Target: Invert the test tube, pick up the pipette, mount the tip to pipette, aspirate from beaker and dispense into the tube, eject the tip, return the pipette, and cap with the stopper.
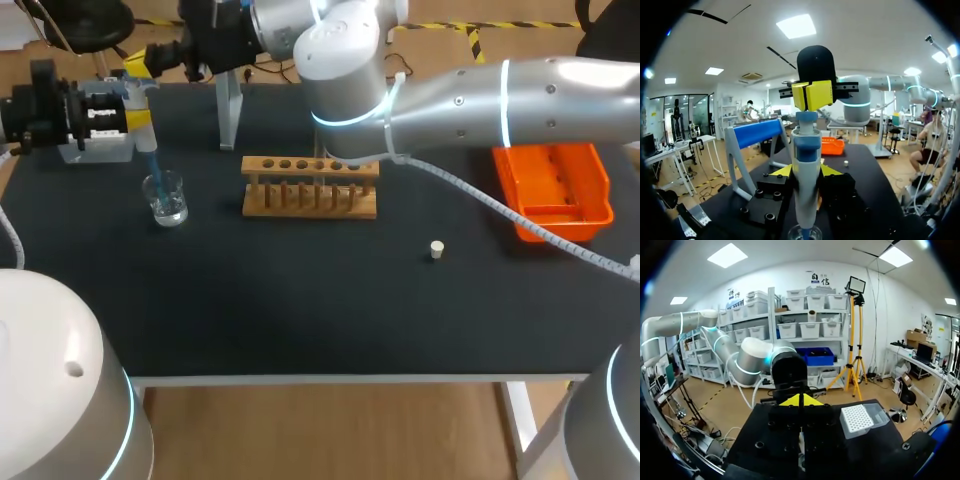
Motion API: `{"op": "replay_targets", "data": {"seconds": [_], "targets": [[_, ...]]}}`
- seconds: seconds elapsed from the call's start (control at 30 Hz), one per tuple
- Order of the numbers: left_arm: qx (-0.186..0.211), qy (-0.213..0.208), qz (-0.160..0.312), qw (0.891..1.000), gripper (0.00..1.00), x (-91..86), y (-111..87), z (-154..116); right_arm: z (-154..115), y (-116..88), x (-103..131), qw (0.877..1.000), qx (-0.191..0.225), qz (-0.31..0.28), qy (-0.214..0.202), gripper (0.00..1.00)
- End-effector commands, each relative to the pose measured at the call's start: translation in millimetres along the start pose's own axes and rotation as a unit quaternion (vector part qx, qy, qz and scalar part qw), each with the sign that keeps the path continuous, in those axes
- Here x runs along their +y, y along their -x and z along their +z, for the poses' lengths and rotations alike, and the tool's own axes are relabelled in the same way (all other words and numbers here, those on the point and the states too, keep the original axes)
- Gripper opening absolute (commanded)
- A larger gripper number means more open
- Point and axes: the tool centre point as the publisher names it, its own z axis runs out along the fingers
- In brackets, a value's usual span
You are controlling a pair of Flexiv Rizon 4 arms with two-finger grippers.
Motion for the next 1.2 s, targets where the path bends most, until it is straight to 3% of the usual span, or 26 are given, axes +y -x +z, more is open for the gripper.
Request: {"op": "replay_targets", "data": {"seconds": [0.03, 0.53, 0.83, 0.87, 0.9, 0.97, 1.03, 1.2], "targets": [[-0.002, 0.0, 0.0, 1.0, 0.0, -4.0, 0.1, 0.0, 1.2, 1.1, -6.5, 1.0, 0.004, 0.002, -0.003, 0.0], [-0.002, 0.0, 0.0, 1.0, 0.0, -4.0, 0.1, 0.0, 4.0, -1.4, -14.1, 1.0, 0.004, 0.009, -0.009, 0.0], [-0.002, 0.0, 0.0, 1.0, 0.0, -4.0, 0.1, 0.0, -3.9, -9.4, 8.1, 1.0, 0.003, -0.011, 0.003, 0.0], [-0.002, 0.0, 0.0, 1.0, 0.0, -4.0, 0.1, 0.0, -5.0, -10.6, 10.6, 1.0, 0.004, -0.013, 0.004, 0.09], [-0.002, 0.0, 0.0, 1.0, 0.0, -4.0, 0.1, 0.0, -6.4, -11.8, 13.0, 1.0, 0.004, -0.016, 0.005, 0.31], [-0.002, 0.0, 0.0, 1.0, 0.0, -4.0, 0.1, 0.0, -9.6, -13.6, 15.9, 1.0, 0.002, -0.021, 0.004, 0.62], [-0.002, 0.0, 0.0, 1.0, 0.0, -4.0, 0.1, 0.0, -14.3, -14.7, 17.7, 1.0, 0.0, -0.026, 0.002, 1.0], [-0.002, 0.0, 0.0, 1.0, 0.0, -4.0, 0.1, 0.0, -37.9, -15.8, 20.2, 0.999, -0.006, -0.04, -0.007, 1.0]]}}
